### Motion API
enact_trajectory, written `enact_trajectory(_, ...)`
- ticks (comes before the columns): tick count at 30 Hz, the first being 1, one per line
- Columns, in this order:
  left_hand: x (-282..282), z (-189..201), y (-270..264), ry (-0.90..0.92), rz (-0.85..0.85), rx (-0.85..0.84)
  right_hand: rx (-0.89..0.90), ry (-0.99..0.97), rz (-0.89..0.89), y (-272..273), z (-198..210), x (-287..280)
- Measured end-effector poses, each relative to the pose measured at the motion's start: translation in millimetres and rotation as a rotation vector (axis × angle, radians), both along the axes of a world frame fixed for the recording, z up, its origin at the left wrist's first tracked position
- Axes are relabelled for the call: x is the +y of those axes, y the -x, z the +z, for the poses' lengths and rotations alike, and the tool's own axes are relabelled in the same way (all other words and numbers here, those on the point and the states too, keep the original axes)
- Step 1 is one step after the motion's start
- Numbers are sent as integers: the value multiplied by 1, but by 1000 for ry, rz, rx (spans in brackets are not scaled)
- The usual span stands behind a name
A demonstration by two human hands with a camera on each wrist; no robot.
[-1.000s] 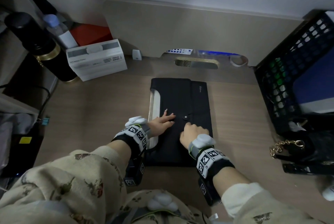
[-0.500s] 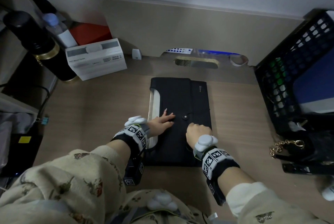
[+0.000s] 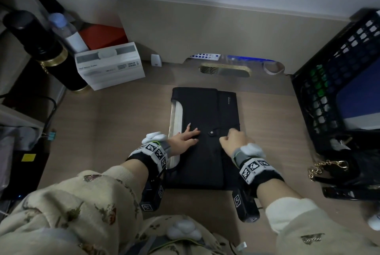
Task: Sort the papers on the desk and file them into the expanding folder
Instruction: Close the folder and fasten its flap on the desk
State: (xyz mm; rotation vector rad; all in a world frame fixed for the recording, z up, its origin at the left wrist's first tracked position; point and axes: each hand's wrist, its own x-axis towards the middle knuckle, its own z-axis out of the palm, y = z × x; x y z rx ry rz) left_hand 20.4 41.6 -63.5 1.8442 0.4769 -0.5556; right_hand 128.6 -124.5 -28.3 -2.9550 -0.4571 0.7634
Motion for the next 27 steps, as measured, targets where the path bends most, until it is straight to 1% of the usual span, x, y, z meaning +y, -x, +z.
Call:
enact_trajectory(2, 0, -1, 0, 3, -9, -19, 87, -126, -165, -7, -2, 0)
enact_trajectory(6, 0, -4, 1, 6, -11, -36, 173, -439, -451, -16, -5, 2)
enact_trajectory(10, 3, -10, 1, -9, -35, -42, 226, -584, -623, -23, -6, 6)
enact_trajectory(15, 2, -14, 2, 2, -35, -54, 442, -802, -842, -30, -12, 13)
enact_trajectory(19, 2, -18, 1, -4, -30, -62, 562, -906, -970, -31, -9, 16)
enact_trajectory(23, 5, -29, 1, 10, -12, -48, 731, -1015, -1058, -31, -7, 14)
enact_trajectory(27, 5, -33, 1, 14, -4, -54, 819, -1014, -1097, -35, -10, 9)
